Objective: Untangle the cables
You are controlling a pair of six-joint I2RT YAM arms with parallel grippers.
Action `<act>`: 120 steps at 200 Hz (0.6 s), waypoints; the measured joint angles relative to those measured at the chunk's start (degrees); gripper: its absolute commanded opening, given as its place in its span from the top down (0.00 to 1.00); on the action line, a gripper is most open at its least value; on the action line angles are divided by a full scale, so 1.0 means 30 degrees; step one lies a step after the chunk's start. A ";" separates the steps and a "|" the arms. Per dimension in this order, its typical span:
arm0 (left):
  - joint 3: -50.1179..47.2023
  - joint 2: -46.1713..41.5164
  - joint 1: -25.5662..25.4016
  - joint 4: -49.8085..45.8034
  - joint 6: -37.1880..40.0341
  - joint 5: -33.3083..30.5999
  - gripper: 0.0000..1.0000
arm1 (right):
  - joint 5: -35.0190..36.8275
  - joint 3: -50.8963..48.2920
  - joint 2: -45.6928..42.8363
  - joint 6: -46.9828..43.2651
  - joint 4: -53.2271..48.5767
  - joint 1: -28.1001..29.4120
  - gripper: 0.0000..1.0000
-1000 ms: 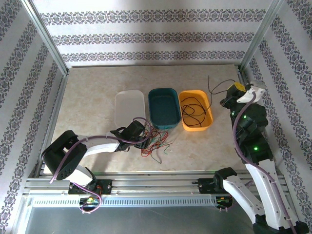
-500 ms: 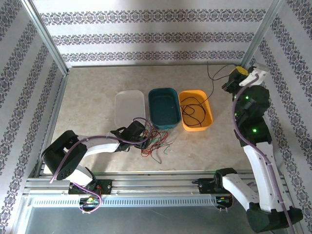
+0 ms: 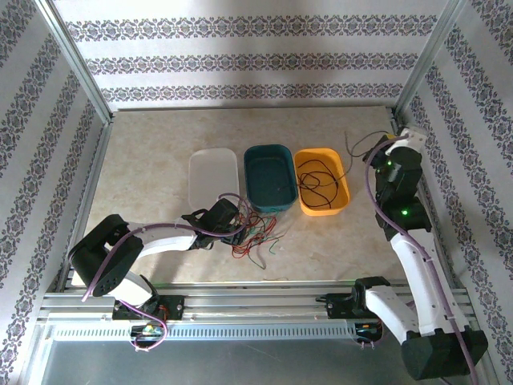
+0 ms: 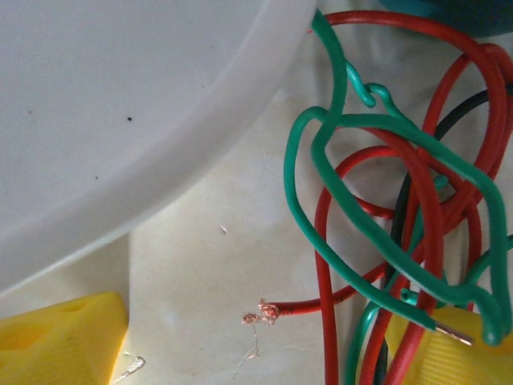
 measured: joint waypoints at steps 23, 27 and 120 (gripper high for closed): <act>0.0000 0.0015 0.0000 0.0000 -0.0007 0.0000 0.16 | 0.0670 0.0262 -0.0036 0.0015 -0.0022 -0.1005 1.00; 0.0000 0.0022 0.0000 0.0007 -0.0007 0.0000 0.16 | 0.0729 0.0299 -0.0036 0.0015 -0.0015 -0.1173 1.00; 0.0007 0.0044 -0.0007 0.0015 -0.0007 0.0000 0.16 | -0.4044 -0.0459 0.1486 0.1523 -0.0474 -0.1209 1.00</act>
